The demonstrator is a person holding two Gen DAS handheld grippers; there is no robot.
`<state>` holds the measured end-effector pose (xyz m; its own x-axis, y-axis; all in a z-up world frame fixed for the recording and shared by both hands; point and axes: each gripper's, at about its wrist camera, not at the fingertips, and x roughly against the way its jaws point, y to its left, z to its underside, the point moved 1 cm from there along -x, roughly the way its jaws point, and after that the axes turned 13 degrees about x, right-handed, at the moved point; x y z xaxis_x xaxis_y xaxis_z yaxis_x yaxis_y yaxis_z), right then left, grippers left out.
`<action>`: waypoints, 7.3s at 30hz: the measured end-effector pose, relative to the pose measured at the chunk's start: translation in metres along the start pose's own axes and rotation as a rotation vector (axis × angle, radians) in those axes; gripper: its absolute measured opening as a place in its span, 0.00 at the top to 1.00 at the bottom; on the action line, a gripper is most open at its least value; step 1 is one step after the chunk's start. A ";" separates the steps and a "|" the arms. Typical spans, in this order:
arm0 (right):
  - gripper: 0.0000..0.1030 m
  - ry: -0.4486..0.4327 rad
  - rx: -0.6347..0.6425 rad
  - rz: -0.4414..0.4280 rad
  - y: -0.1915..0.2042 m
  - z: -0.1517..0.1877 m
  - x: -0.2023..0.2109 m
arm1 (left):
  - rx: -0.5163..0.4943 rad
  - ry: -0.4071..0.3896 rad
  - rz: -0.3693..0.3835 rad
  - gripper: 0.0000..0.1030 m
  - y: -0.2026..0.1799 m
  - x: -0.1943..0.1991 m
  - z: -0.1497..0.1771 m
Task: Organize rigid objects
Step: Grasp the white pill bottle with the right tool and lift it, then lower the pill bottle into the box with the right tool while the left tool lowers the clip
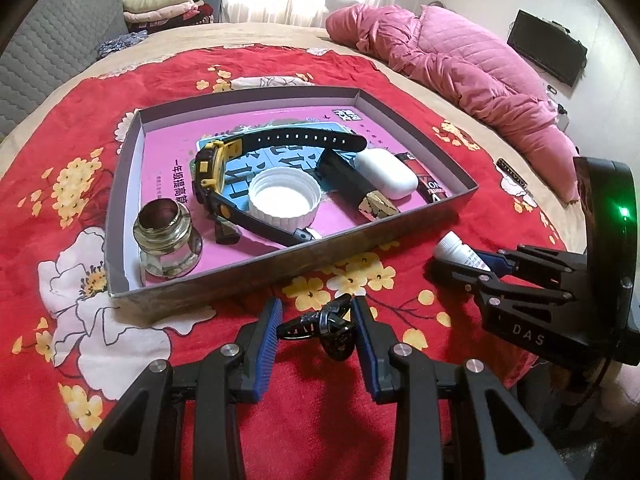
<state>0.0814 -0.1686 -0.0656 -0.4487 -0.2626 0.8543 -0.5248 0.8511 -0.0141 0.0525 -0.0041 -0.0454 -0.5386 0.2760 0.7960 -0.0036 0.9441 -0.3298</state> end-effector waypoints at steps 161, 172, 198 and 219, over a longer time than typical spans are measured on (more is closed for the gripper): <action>0.74 -0.154 -0.074 0.073 -0.044 -0.060 -0.015 | 0.017 -0.061 -0.001 0.65 -0.026 -0.048 -0.055; 0.74 -0.152 -0.026 0.050 -0.034 -0.056 -0.014 | 0.024 -0.057 -0.010 0.65 -0.025 -0.052 -0.057; 0.68 -0.138 -0.006 0.048 -0.025 -0.058 -0.014 | 0.019 -0.060 -0.016 0.65 -0.025 -0.053 -0.058; 0.57 -0.171 -0.040 0.059 -0.032 -0.049 0.012 | 0.008 -0.050 -0.055 0.65 -0.027 -0.055 -0.059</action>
<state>0.1284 -0.1765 -0.0297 -0.5964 -0.2823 0.7514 -0.4659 0.8840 -0.0377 0.1314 -0.0338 -0.0504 -0.5786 0.2141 0.7870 -0.0408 0.9561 -0.2901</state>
